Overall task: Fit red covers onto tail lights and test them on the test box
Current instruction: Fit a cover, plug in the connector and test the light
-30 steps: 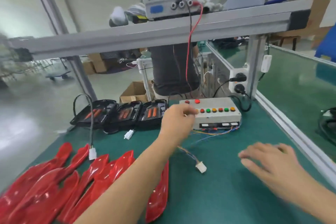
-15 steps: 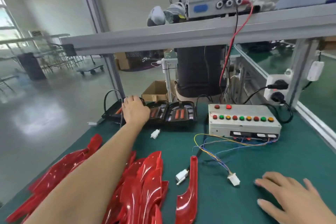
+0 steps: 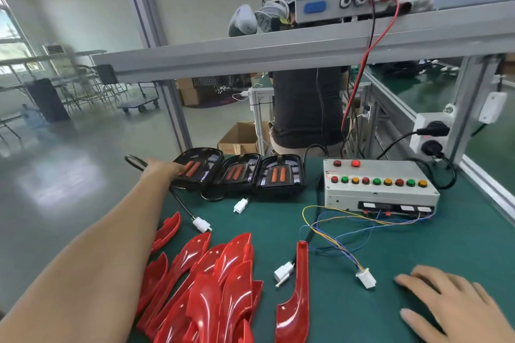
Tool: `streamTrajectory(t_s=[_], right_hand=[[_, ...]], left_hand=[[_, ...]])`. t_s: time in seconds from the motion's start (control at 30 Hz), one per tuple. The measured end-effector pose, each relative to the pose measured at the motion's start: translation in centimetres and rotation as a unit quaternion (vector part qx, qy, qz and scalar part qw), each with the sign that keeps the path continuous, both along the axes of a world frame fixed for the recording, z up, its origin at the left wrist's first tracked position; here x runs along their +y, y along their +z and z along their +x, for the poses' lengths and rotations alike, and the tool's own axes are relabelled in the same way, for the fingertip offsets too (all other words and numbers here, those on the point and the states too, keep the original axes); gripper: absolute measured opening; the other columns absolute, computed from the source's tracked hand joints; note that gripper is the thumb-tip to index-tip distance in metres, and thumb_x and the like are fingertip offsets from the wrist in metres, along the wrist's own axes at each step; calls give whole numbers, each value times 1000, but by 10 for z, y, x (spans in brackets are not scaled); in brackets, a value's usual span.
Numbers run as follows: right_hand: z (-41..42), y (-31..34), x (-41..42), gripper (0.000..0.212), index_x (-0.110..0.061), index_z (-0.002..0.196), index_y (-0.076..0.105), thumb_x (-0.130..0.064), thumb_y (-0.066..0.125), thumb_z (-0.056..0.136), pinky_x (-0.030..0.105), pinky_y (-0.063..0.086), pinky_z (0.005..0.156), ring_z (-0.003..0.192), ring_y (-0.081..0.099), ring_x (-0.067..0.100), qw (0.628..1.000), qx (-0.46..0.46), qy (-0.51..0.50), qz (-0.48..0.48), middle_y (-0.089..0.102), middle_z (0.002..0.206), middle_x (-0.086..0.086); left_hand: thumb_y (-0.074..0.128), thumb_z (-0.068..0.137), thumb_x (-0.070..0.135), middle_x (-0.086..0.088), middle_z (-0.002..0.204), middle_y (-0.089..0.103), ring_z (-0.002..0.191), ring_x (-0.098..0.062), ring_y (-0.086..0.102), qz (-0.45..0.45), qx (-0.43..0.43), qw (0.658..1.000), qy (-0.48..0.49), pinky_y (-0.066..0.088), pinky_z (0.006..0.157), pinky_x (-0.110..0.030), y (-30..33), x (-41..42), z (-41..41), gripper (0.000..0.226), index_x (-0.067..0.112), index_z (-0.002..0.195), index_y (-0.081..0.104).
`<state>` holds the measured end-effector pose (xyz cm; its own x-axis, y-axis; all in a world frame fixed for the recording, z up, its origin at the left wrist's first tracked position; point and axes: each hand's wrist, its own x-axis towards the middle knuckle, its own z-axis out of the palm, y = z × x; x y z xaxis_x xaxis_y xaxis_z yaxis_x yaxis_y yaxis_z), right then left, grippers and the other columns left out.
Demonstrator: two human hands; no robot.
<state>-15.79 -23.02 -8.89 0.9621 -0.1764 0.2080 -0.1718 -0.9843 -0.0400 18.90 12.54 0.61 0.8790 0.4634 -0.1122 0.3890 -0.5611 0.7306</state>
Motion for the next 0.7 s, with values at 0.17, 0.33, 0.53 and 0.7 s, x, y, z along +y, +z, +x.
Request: streamTrajectory(t_s=[0.17,0.33,0.53,0.7], right_hand=[[-6,9,8,79,-34,85,75,-63,2,94,44,55,45,57,68,24,999,38,-3,36,69,77,-4],[-12,15,10,75,-36,89,74,-62,3,95,42,55,46,61,69,23,997,70,-25,30,69,79,-6],[-7,17,8,41,-57,129,33,-62,23,89,36,36,108,130,39,14,995,91,-16,43,34,137,-21],[-10,12,7,54,-54,141,9,-69,25,91,32,13,117,140,14,5,992,107,-30,60,10,149,-22]], left_hand=[[62,89,7,-10,65,50,52,-23,53,-238,-12,971,15,47,43,-29,-15,1,1,16,5,78,50],[48,98,15,-2,43,54,20,-10,44,-344,-38,937,45,33,21,-17,-5,1,1,27,16,72,42],[45,98,9,-6,74,51,50,-18,56,-439,-117,890,42,41,26,-22,22,-22,-18,15,11,84,48],[51,96,8,-8,77,58,58,-16,60,-514,-187,837,-1,51,40,-23,48,-57,-69,16,8,80,51]])
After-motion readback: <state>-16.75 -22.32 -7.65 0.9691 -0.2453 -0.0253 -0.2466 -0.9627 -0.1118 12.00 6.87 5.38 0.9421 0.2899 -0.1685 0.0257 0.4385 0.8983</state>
